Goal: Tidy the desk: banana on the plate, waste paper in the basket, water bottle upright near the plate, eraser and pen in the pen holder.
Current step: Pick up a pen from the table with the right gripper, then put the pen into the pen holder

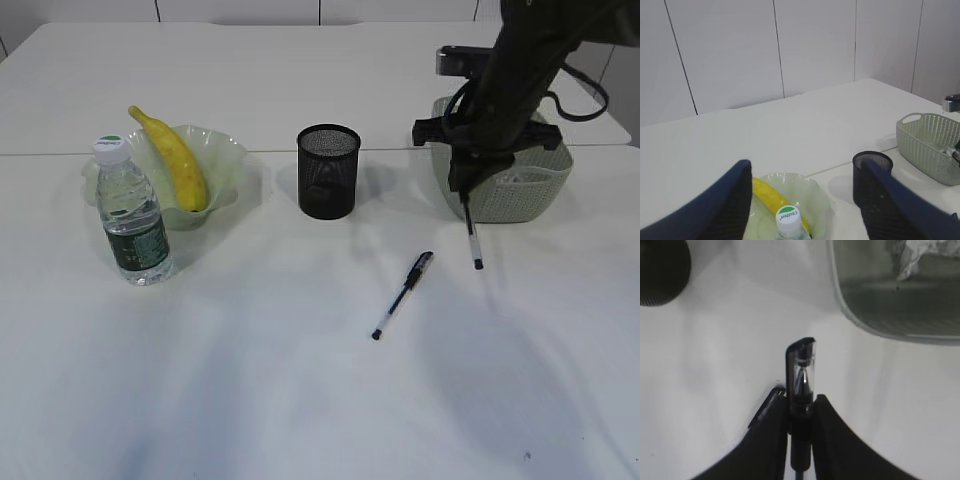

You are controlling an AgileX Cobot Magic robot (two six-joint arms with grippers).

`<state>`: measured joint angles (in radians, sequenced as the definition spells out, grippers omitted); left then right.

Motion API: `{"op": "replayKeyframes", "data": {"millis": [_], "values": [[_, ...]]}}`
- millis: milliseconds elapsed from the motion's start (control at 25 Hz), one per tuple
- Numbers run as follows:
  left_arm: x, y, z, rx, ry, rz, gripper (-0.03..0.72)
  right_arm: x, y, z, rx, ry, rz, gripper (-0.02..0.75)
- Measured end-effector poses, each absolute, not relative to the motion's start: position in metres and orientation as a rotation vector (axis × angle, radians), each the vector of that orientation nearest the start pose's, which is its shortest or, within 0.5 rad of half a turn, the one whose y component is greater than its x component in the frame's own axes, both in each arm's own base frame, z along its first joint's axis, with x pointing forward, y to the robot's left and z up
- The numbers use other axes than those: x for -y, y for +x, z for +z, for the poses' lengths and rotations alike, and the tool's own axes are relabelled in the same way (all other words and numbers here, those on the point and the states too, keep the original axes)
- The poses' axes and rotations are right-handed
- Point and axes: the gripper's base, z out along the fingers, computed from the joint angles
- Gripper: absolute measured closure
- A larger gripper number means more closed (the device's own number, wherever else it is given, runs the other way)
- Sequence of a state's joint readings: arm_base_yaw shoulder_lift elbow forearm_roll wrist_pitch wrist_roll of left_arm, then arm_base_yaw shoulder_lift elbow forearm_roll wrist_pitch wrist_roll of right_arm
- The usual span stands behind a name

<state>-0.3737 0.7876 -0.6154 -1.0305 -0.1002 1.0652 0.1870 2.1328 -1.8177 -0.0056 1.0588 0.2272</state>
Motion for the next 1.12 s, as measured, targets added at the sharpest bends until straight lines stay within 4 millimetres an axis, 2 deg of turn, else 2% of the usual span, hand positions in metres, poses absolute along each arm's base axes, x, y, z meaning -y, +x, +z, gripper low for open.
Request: {"op": "replayKeyframes", "data": {"millis": [400,640,1120], "values": [[0.056,0.161,0.348,-1.589,0.267,-0.197,0.214,-0.086,0.448,0.269,-2.633,0.003,0.079,0.633],[0.056,0.161,0.348,-1.589,0.267,-0.197,0.214,-0.100,0.445,0.294,-2.491,-0.074,0.069,0.633],[0.056,0.161,0.347,-1.591,0.274,-0.200,0.214,-0.123,0.451,0.310,-2.288,-0.185,0.086,0.633]]}}
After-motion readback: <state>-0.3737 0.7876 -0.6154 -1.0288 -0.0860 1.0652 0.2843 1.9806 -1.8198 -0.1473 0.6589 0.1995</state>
